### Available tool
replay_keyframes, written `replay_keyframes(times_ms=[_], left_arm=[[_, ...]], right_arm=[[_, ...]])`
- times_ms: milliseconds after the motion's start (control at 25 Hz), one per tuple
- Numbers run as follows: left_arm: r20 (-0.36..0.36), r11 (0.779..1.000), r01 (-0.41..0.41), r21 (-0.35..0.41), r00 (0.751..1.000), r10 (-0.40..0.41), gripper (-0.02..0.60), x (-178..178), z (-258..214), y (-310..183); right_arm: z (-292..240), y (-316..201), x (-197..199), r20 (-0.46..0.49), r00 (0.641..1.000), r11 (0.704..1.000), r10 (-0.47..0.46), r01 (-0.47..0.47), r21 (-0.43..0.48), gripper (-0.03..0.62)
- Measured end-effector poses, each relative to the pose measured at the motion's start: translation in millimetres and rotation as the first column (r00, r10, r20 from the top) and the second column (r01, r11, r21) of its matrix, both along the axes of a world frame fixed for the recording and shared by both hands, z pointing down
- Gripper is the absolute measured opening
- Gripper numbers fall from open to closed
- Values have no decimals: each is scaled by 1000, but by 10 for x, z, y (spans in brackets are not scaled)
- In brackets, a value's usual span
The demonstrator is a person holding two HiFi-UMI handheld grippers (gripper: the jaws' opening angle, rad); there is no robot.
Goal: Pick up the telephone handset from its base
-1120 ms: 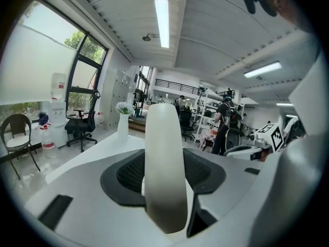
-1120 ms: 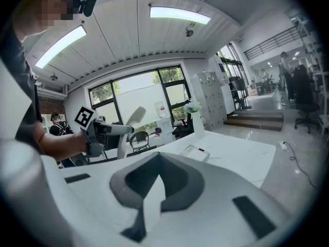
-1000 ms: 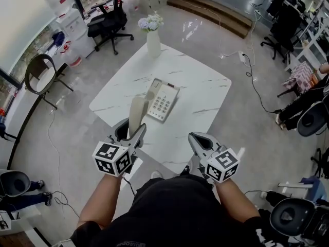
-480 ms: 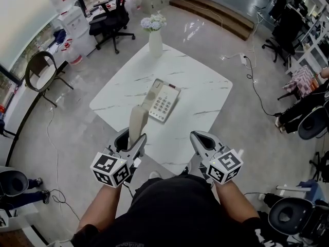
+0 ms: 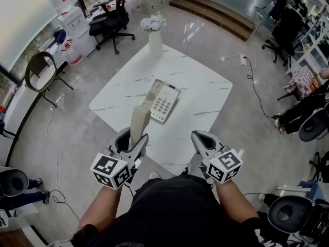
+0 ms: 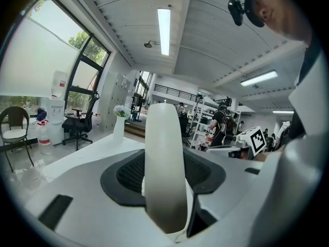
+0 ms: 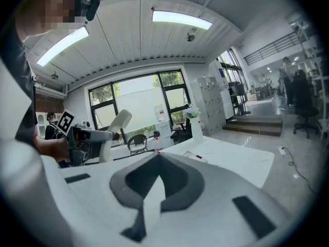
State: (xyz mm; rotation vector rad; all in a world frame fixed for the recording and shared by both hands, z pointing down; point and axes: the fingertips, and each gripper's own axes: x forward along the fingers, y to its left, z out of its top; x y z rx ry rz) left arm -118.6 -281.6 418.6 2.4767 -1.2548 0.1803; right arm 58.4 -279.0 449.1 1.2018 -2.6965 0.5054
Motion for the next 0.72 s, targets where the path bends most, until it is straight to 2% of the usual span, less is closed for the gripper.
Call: replay_keyframes(times_ms=[720], left_arm=[[6,1000,-3,3,1000,3,215,7,-31,25]], right_arm=[[-9,13,-26,-6,1000,1000,-8,8,0,1]])
